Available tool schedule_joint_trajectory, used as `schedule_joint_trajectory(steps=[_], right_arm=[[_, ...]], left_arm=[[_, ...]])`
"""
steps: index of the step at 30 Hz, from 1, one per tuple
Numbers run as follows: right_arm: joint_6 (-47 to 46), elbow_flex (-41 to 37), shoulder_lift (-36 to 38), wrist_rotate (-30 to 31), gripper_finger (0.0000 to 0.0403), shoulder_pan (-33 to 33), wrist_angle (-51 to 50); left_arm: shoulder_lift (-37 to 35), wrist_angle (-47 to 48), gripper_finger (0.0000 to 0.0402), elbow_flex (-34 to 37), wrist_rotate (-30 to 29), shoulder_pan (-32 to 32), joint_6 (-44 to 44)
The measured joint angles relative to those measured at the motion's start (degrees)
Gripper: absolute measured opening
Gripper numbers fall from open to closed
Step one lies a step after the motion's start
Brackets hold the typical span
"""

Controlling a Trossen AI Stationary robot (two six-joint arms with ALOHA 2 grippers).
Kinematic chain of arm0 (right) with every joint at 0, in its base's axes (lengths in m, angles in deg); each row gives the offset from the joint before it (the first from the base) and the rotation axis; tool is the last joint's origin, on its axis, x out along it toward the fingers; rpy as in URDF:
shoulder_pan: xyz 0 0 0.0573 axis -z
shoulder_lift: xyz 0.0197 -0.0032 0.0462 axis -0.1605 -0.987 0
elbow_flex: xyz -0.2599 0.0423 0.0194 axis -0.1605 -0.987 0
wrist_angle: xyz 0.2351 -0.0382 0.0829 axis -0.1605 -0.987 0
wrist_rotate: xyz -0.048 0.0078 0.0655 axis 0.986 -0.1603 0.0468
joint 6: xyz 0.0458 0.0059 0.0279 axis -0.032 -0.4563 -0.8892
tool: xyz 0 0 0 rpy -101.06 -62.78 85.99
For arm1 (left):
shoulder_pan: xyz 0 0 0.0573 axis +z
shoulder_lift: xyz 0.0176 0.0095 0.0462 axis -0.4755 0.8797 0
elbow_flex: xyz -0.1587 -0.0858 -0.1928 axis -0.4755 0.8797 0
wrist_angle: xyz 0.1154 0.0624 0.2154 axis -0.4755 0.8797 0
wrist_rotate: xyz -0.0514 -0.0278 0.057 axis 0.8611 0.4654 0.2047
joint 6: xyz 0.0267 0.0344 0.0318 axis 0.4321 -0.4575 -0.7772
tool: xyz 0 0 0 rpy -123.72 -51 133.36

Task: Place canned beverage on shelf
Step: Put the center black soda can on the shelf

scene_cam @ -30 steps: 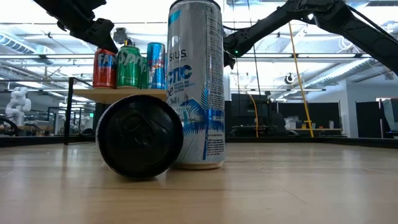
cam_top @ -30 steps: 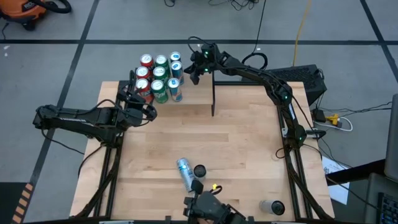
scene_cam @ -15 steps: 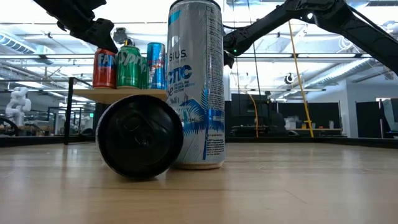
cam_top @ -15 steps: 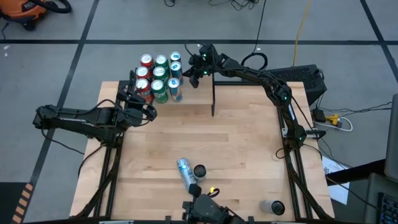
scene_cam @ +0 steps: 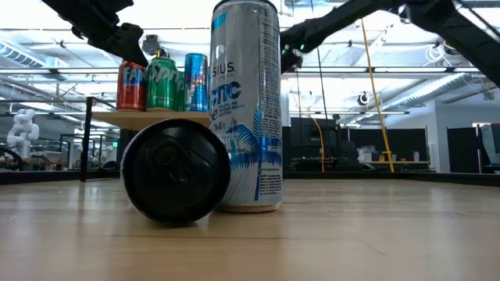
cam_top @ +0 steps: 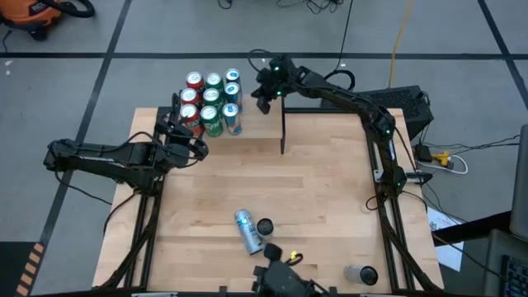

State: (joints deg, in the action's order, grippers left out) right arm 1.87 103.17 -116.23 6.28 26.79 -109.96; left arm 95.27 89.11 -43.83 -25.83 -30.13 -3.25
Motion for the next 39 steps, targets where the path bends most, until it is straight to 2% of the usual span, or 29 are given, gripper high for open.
schedule_joint_trajectory(steps=[2, 5, 10, 15, 18, 21, 26, 32, 34, 37, 39], right_arm=[[1.3, 0.0, 2.7, 2.5, 0.0, -0.1, -3.3], [2.3, 0.0, 6.9, 2.8, 0.0, -0.6, -9.5], [5.9, 0.0, 12.3, 2.8, 0.0004, -3.5, -23.2], [5.8, 0.0, 16.9, 3.4, 0.0027, -9.0, -31.5], [4.0, 0.0, 18.8, 7.5, 0.0041, -13.7, -34.9], [1.2, -2.4, 20.8, 11.5, 0.0054, -18.6, -35.7], [-4.7, -12.2, 25.0, 11.8, 0.0081, -25.9, -31.8], [-10.8, -22.6, 28.4, 11.9, 0.0153, -32.8, -24.6], [-16.7, -23.8, 28.3, 14.9, 0.018, -34.2, -24.3], [-26.5, -24.5, 28.3, 23.9, 0.0207, -37.0, -27.4], [-30.4, -24.9, 28.4, 32.7, 0.0214, -40.4, -29.6]], left_arm=[[0.0, -0.2, 0.0312, 0.0, 0.0, 0.0, 0.0], [0.0, -0.3, 0.0312, 0.0, 0.8, -0.1, 0.1], [0.3, 0.5, 0.0312, 0.2, 8.4, -1.7, 1.1], [2.2, -1.1, 0.0312, 1.5, 10.0, -6.4, 3.1], [4.2, -1.5, 0.0312, 3.5, 10.1, -9.7, 6.2], [5.7, -2.3, 0.0312, 5.4, 9.8, -13.3, 10.0], [9.5, -3.3, 0.0312, 6.9, 9.4, -19.3, 16.1], [14.8, -13.7, 0.0312, 7.6, 9.5, -24.2, 14.7], [16.8, -18.6, 0.0312, 7.6, 12.6, -25.1, 12.0], [20.1, -25.0, 0.0312, 7.6, 19.1, -25.8, 6.4], [22.7, -28.3, 0.0312, 7.6, 22.2, -26.1, 3.0]])
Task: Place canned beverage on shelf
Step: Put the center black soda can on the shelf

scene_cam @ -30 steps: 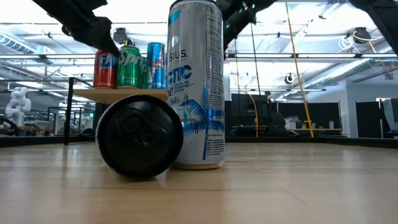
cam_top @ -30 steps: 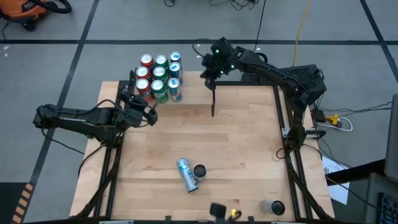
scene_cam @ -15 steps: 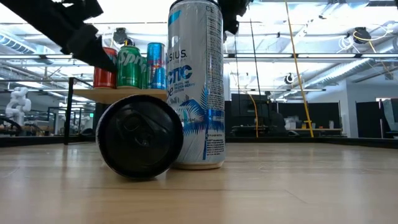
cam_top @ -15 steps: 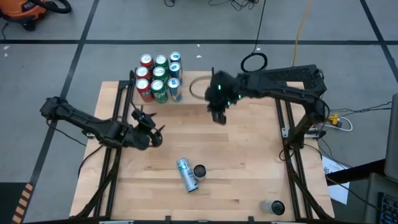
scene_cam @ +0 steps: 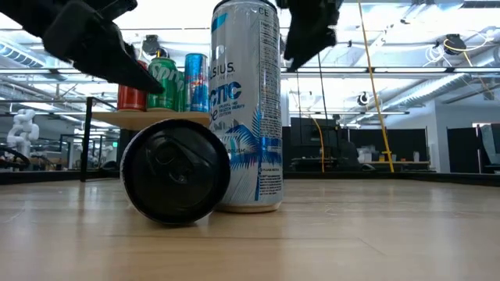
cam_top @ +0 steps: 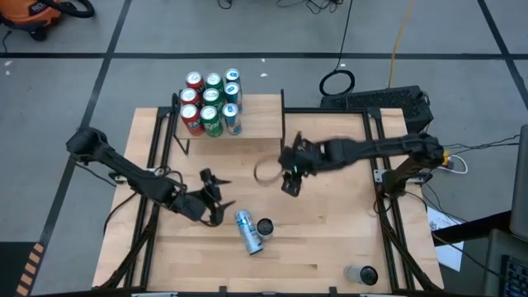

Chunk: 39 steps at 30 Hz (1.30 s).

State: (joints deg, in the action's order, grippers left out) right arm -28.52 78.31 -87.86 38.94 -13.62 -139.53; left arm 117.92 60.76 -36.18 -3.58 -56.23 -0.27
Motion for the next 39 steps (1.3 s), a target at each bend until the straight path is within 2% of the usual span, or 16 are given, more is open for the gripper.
schedule_joint_trajectory(steps=[3, 5, 8, 11, 15, 21, 24, 28, 33, 39], right_arm=[[-7.5, -0.8, -0.1, 11.7, 0.0216, -7.2, -3.1], [-12.3, -2.0, 0.0, 18.4, 0.0213, -12.4, -1.4], [-15.4, -5.4, 0.0, 22.5, 0.0211, -18.3, 3.9], [-21.3, -9.0, -0.1, 25.4, 0.0214, -21.1, 9.5], [-26.9, -11.0, -0.1, 25.1, 0.0234, -22.2, 14.6], [-31.5, -11.1, -0.1, 22.5, 0.0292, -23.5, 18.4], [-34.6, -11.1, -0.1, 23.0, 0.0312, -24.7, 19.3], [-37.9, -11.1, -0.2, 26.3, 0.0317, -27.6, 21.5], [-38.8, -11.1, -3.0, 28.9, 0.0314, -29.1, 25.4], [-33.8, -11.1, -7.3, 28.9, 0.0314, -29.4, 32.4]], left_arm=[[3.8, -5.4, 0.0312, 0.0, 0.7, -0.1, -3.0], [6.2, -9.4, 0.0312, 0.0, 0.8, -0.1, -4.3], [9.7, -16.3, 0.0313, 0.0, 3.6, 0.0, -8.2], [12.3, -23.9, 0.0313, 0.0, 10.1, 0.1, -12.3], [13.8, -30.8, 0.0313, 0.0, 15.1, 0.3, -17.7], [14.5, -34.0, 0.0313, 0.0, 20.2, 2.7, -17.9], [15.7, -34.3, 0.0313, 0.0, 24.4, 3.3, -17.8], [17.6, -37.1, 0.0313, 0.0, 30.3, 3.2, -18.5], [18.8, -40.2, 0.0313, 0.0, 31.1, 3.4, -19.3], [22.2, -46.4, 0.0313, 0.0, 30.3, 3.4, -18.0]])
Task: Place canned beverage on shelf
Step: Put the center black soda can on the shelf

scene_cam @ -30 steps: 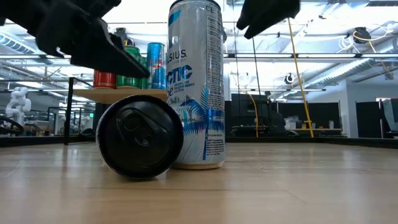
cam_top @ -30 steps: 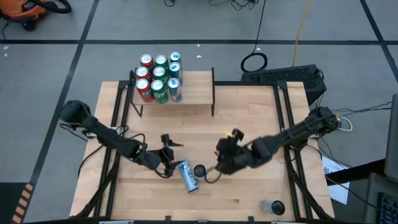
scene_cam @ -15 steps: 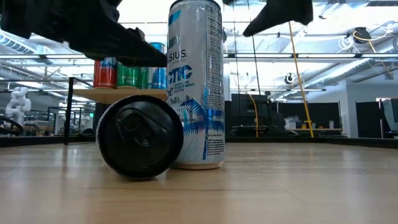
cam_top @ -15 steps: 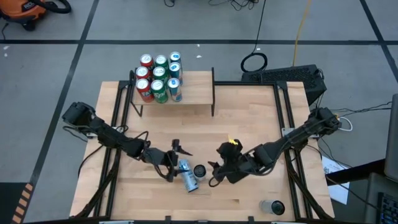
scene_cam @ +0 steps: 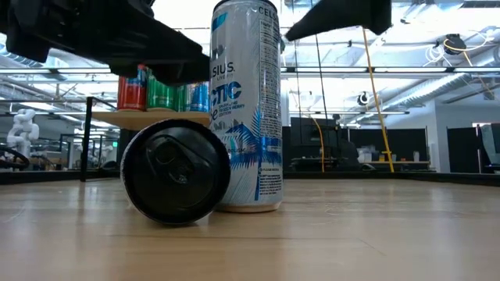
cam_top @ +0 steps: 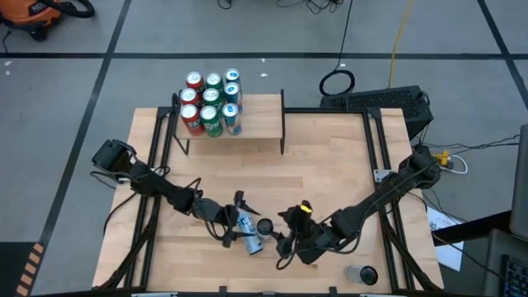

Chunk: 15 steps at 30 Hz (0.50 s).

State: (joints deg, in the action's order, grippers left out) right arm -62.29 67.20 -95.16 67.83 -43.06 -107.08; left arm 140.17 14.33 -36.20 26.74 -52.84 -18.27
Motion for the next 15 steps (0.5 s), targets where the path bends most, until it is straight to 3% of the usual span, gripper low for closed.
schedule_joint_trajectory(steps=[6, 15], right_arm=[[3.0, 0.0, -1.6, 0.3, 0.0313, -1.7, 5.1], [2.4, 0.0, -3.9, 7.6, 0.0313, -3.5, 4.4]], left_arm=[[2.8, -4.8, 0.0313, 0.0, -3.2, 0.4, -0.3], [6.7, -6.1, 0.0313, -2.7, -3.9, 1.1, 0.2]])
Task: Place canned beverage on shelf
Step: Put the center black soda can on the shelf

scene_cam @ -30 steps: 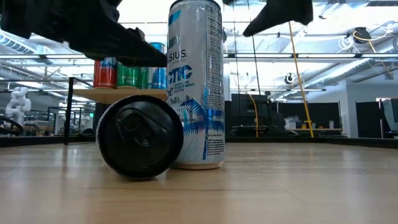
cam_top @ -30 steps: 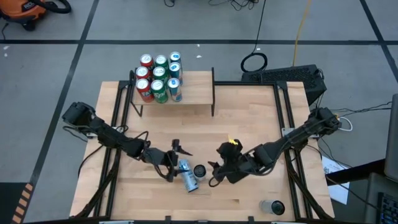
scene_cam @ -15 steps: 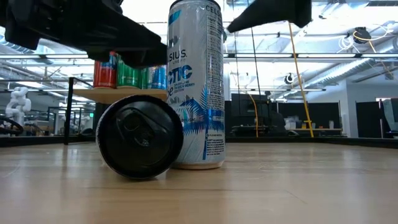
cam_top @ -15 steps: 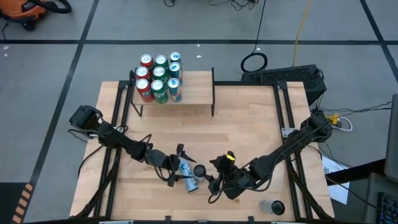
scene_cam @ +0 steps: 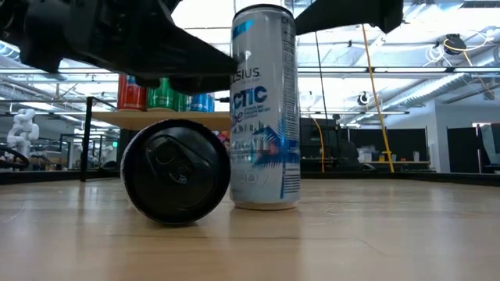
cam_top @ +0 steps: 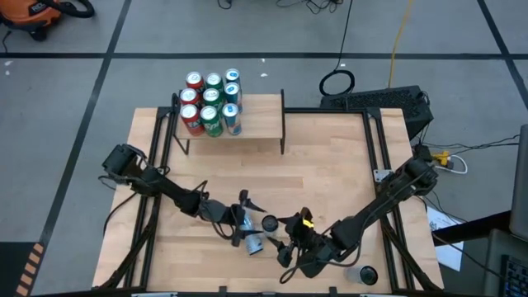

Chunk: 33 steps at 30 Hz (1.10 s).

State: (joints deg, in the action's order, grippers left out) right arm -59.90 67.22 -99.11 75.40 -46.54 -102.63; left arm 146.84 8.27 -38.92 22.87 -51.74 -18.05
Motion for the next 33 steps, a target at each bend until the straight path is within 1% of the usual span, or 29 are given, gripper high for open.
schedule_joint_trajectory(steps=[7, 14, 21, 24, 27, 30, 33], right_arm=[[0.9, 0.0, -1.9, 2.5, 0.0313, 0.2, -1.3], [3.3, 0.0, -2.2, 2.7, 0.0313, 1.2, -3.9], [10.2, 0.0, -3.8, 2.6, 0.0313, 2.4, -0.8], [10.6, 0.0, -4.7, 2.7, 0.0313, 3.2, 0.5], [9.1, 0.0, -5.6, 2.7, 0.0312, 3.9, 0.8], [8.5, 0.0, -6.0, 3.3, 0.0296, 3.9, 0.8], [7.8, 0.0, -6.1, 4.3, 0.0261, 3.8, 0.4]], left_arm=[[3.9, -0.2, 0.0313, -3.3, -0.4, 0.0, 0.0], [4.5, -0.1, 0.0312, -4.0, -0.6, 0.0, 0.0], [4.5, 0.3, 0.0312, -4.0, -0.7, 0.0, 0.0], [4.5, 0.2, 0.0312, -4.0, -0.7, 0.0, 0.0], [4.5, 0.4, 0.0312, -4.0, -1.4, 0.0, 0.0], [4.5, 2.4, 0.0312, -4.0, -2.7, 0.0, 0.0], [4.5, 3.3, 0.0312, -4.0, -3.7, 0.0, 0.0]])
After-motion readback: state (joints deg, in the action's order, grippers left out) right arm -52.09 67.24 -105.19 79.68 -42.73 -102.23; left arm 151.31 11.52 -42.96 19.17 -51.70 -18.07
